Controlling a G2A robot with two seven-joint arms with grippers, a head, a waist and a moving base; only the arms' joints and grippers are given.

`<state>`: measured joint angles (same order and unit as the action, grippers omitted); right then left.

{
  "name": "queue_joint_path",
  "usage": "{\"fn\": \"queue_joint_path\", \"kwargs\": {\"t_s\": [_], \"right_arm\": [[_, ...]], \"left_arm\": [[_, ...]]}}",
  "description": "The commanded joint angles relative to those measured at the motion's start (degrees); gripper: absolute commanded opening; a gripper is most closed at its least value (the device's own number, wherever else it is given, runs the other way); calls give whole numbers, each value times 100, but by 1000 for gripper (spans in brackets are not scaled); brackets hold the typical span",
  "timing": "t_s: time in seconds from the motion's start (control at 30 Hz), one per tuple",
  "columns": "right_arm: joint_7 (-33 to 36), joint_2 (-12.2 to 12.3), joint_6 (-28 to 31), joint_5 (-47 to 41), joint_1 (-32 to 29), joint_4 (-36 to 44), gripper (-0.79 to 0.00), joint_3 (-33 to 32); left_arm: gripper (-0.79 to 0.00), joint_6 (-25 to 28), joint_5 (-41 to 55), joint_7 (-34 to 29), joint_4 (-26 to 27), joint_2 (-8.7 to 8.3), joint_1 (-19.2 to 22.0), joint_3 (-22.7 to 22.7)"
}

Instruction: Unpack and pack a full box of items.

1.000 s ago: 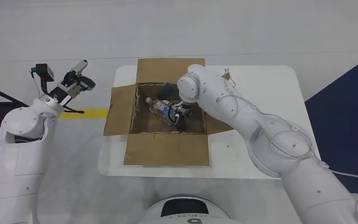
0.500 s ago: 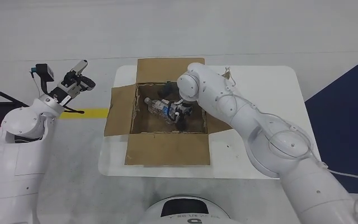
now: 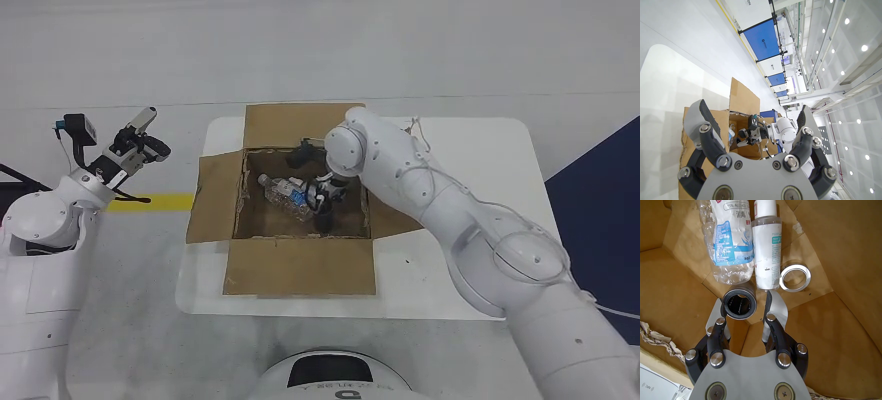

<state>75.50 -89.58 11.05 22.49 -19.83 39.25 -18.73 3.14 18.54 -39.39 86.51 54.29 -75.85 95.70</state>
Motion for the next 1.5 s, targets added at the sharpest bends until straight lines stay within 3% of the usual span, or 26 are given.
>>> {"fn": "queue_joint_path", "kwargs": {"t_s": [0.0, 0.37, 0.57, 1.47], "right_arm": [[66, 57, 77, -8, -41, 146, -416, -59], [296, 446, -51, 255, -288, 961, -419, -428], [306, 543, -166, 460, -466, 1211, -443, -496], [177, 252, -351, 873, -519, 806, -545, -395]], "left_arm": [[0, 0, 0, 0, 0, 0, 1, 0], [0, 0, 0, 0, 0, 0, 1, 0], [0, 0, 0, 0, 0, 0, 1, 0], [0, 0, 0, 0, 0, 0, 1, 0]]}}
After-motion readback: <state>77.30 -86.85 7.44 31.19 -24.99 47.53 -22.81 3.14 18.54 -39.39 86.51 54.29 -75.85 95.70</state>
